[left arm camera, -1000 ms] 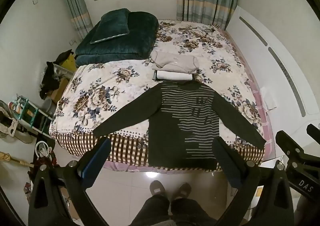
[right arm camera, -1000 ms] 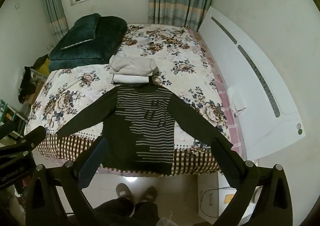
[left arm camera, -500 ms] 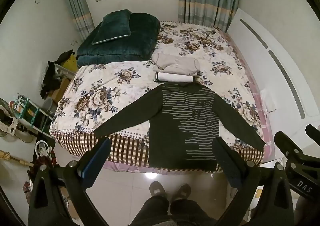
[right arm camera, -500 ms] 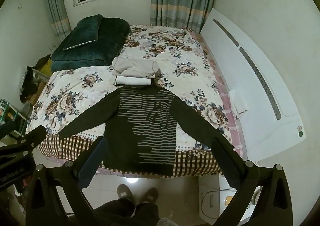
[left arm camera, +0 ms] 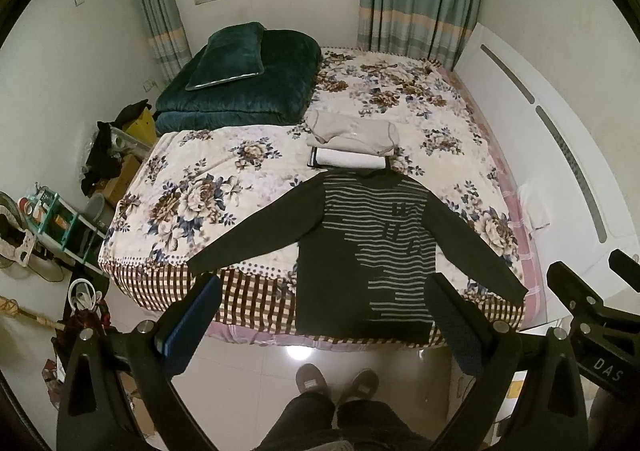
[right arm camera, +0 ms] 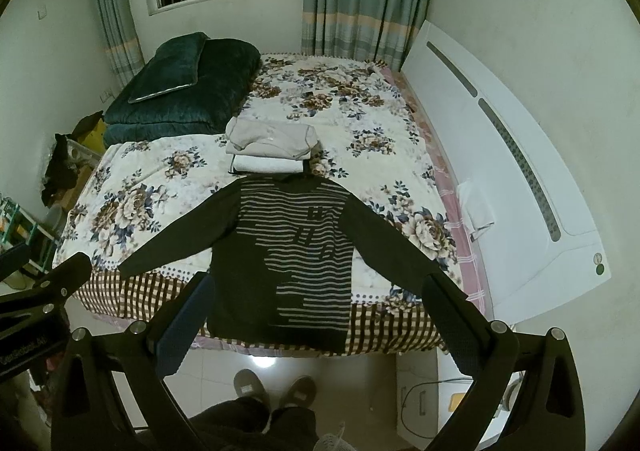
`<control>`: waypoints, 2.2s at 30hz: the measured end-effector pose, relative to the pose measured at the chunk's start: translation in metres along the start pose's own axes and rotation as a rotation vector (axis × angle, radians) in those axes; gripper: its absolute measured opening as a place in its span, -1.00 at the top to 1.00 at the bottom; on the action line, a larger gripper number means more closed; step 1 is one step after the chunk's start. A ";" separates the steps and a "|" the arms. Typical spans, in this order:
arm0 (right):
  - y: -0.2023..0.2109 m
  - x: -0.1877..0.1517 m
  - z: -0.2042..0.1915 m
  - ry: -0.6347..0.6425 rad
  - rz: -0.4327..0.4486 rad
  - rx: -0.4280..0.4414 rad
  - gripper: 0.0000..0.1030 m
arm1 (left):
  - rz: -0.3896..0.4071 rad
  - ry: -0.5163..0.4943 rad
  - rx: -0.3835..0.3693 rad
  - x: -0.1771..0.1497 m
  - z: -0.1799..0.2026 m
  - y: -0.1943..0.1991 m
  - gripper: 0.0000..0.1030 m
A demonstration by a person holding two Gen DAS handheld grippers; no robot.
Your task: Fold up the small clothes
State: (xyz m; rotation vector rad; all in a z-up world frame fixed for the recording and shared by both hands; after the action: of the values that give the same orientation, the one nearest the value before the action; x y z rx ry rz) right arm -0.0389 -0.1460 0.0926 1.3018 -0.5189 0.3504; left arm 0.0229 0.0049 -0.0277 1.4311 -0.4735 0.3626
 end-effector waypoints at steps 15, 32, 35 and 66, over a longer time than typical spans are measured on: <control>0.008 0.007 0.000 -0.001 0.007 0.002 -1.00 | 0.010 0.003 -0.003 0.003 -0.002 0.003 -1.00; 0.020 0.018 -0.002 0.000 0.018 0.003 -1.00 | 0.017 0.004 -0.008 0.001 -0.004 0.004 -1.00; 0.019 0.015 -0.001 0.000 0.018 0.002 -1.00 | 0.018 0.004 -0.008 0.001 -0.004 0.005 -1.00; -0.122 -0.004 0.043 -0.308 -0.088 0.008 -1.00 | 0.101 -0.052 0.053 0.041 -0.002 -0.111 -1.00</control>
State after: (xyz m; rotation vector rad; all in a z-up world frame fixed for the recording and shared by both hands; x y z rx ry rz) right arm 0.0151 -0.2165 -0.0018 1.3897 -0.7162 0.0773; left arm 0.1152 -0.0078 -0.1016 1.4745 -0.5832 0.4224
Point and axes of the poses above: each gripper's, at about its wrist camera, not at the fingertips, and y roughly against the way its jaws point, z to its right, x to its top, the point moved 4 cm from there along -y, roughly the way its jaws point, and after that the axes turned 6 degrees about -x, right-handed, at the moved point
